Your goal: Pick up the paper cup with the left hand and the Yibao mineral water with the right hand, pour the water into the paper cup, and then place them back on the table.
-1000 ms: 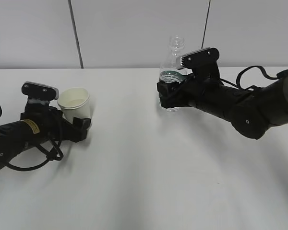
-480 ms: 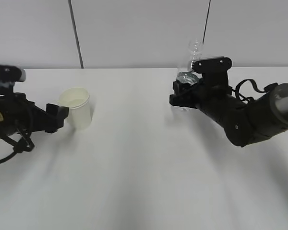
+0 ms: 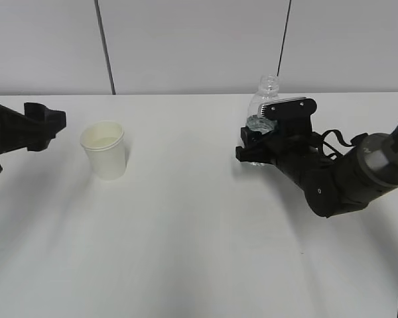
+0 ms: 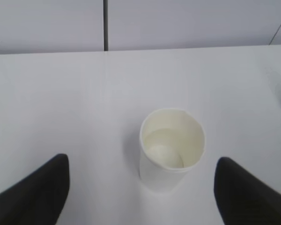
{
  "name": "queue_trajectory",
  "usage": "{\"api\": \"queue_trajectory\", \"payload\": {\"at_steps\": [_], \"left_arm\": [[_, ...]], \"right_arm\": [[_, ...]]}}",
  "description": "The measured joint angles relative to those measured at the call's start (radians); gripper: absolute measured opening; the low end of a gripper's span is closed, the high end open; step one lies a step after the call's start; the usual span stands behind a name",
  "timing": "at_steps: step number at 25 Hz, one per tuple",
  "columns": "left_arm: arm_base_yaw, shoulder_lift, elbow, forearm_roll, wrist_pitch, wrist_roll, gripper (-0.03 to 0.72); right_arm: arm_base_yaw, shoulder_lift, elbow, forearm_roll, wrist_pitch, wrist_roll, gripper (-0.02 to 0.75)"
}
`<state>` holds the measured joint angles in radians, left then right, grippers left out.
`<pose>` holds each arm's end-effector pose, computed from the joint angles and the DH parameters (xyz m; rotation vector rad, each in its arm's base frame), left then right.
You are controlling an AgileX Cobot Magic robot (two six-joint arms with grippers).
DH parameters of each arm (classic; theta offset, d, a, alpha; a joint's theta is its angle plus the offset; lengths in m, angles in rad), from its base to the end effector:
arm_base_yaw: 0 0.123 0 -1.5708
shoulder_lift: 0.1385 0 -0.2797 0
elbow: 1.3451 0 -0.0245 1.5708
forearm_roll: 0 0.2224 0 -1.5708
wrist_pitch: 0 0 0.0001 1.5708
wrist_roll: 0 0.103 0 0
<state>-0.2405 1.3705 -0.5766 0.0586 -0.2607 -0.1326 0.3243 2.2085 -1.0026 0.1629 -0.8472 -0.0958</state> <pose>0.2528 -0.0636 0.2318 0.1759 2.0162 -0.2160 0.3959 0.1199 0.1051 -0.2027 1.8374 0.1225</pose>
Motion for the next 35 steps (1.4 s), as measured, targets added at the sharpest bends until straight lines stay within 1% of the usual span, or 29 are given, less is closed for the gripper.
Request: {"api": "queue_trajectory", "payload": {"at_steps": [6, 8, 12, 18, 21, 24, 25, 28, 31, 34, 35], "left_arm": [[0.000, -0.036, 0.000, 0.000, 0.019, 0.000, 0.571], [0.000, -0.036, 0.000, 0.000, 0.037, 0.000, 0.571], [-0.013, -0.053, 0.001, 0.000, 0.071, 0.000, 0.571], [-0.023, -0.096, 0.001, 0.000, 0.129, 0.000, 0.571], [-0.023, -0.109, 0.001, 0.000, 0.182, 0.000, 0.571], [-0.023, -0.135, -0.003, -0.012, 0.272, 0.000, 0.571], [-0.023, -0.143, -0.015, -0.027, 0.337, 0.000, 0.571], [-0.023, -0.156, -0.089, -0.074, 0.578, 0.000, 0.550], [-0.023, -0.157, -0.181, -0.098, 0.842, 0.013, 0.528], [-0.023, -0.157, -0.260, -0.144, 1.092, 0.077, 0.522], [-0.023, -0.159, -0.281, -0.162, 1.148, 0.095, 0.521]], "right_arm": [[0.000, 0.000, -0.002, 0.008, -0.002, 0.000, 0.583], [0.000, 0.000, -0.002, 0.008, 0.005, 0.000, 0.600], [0.000, 0.000, 0.000, 0.008, 0.036, 0.000, 0.609], [0.000, 0.000, 0.063, 0.012, 0.045, 0.000, 0.609], [0.000, 0.000, 0.109, 0.012, 0.046, 0.012, 0.609], [0.000, -0.039, 0.165, 0.010, 0.086, 0.027, 0.609], [0.000, -0.068, 0.180, 0.005, 0.123, 0.029, 0.609], [0.000, -0.183, 0.191, -0.008, 0.344, 0.031, 0.608], [0.000, -0.322, 0.191, -0.024, 0.651, 0.033, 0.601], [0.000, -0.469, 0.191, -0.030, 0.958, 0.035, 0.594], [0.000, -0.510, 0.191, -0.030, 1.036, 0.035, 0.594]]}}
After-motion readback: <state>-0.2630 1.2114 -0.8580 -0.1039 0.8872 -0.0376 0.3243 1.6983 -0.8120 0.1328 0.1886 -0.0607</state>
